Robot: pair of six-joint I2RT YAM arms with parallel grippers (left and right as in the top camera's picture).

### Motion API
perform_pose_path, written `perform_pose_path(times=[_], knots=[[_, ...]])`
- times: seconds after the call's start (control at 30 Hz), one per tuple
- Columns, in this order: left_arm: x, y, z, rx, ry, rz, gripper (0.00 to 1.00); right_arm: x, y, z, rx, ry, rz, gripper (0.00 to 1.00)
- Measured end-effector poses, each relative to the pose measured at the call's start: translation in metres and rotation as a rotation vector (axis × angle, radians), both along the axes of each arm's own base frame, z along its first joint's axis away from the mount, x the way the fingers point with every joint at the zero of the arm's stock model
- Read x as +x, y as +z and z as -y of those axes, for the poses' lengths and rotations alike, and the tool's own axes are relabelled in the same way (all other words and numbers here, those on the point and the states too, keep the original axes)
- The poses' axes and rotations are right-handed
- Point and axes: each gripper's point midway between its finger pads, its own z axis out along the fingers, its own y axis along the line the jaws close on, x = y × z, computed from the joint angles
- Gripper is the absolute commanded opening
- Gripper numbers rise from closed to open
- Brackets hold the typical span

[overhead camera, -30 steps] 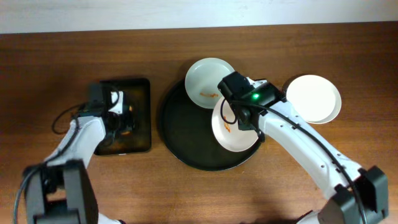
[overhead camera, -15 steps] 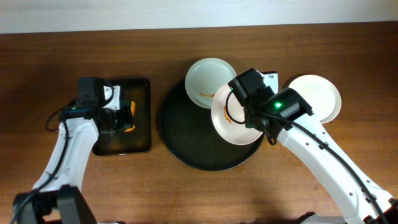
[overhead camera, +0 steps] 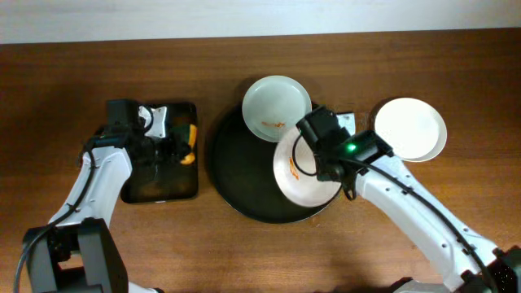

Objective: Clean dirty plates on tray and stack at the side
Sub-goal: 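Bring the sponge in the left gripper onto the held plate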

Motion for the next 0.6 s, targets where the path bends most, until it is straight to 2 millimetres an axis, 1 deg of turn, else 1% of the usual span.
perform_pose_path(times=[0.03, 0.1, 0.17, 0.23, 0.3, 0.33, 0.4, 0.43, 0.47, 0.53, 0.57, 0.6], knots=[[0.000, 0.006, 0.009, -0.059, -0.021, 0.009, 0.00, -0.002, -0.006, 0.000, 0.003, 0.002, -0.012, 0.04], [0.000, 0.009, 0.014, -0.087, -0.034, 0.015, 0.00, -0.002, -0.011, -0.004, 0.023, 0.006, -0.012, 0.04], [-0.001, 0.005, 0.008, -0.049, -0.016, 0.004, 0.00, -0.003, -0.014, -0.006, 0.034, 0.009, -0.017, 0.04], [-0.005, -0.002, 0.001, -0.008, 0.024, -0.041, 0.00, -0.002, -0.014, -0.008, 0.044, 0.010, -0.015, 0.04], [-0.003, 0.001, 0.005, -0.036, 0.022, -0.032, 0.00, -0.002, -0.014, -0.008, 0.048, 0.011, -0.015, 0.04], [0.002, 0.011, 0.017, -0.107, -0.008, 0.004, 0.00, -0.002, -0.015, -0.012, 0.069, 0.016, -0.019, 0.04], [0.000, 0.024, 0.043, -0.207, -0.078, 0.025, 0.00, -0.003, -0.016, -0.015, 0.085, 0.020, -0.027, 0.04], [-0.004, 0.028, 0.058, -0.244, -0.117, 0.022, 0.00, -0.003, -0.016, -0.016, 0.095, 0.015, -0.029, 0.04], [-0.014, 0.033, 0.087, -0.284, -0.197, 0.011, 0.00, -0.003, -0.017, -0.017, 0.100, 0.012, -0.029, 0.04], [-0.026, 0.034, 0.121, -0.290, -0.272, -0.002, 0.00, -0.004, -0.017, -0.017, 0.118, -0.022, -0.024, 0.04], [-0.032, 0.034, 0.136, -0.291, -0.307, -0.009, 0.00, -0.006, -0.020, -0.017, 0.121, -0.039, -0.028, 0.04], [-0.040, 0.034, 0.155, -0.285, -0.350, -0.012, 0.00, -0.010, -0.026, -0.014, 0.120, -0.062, -0.039, 0.04]])
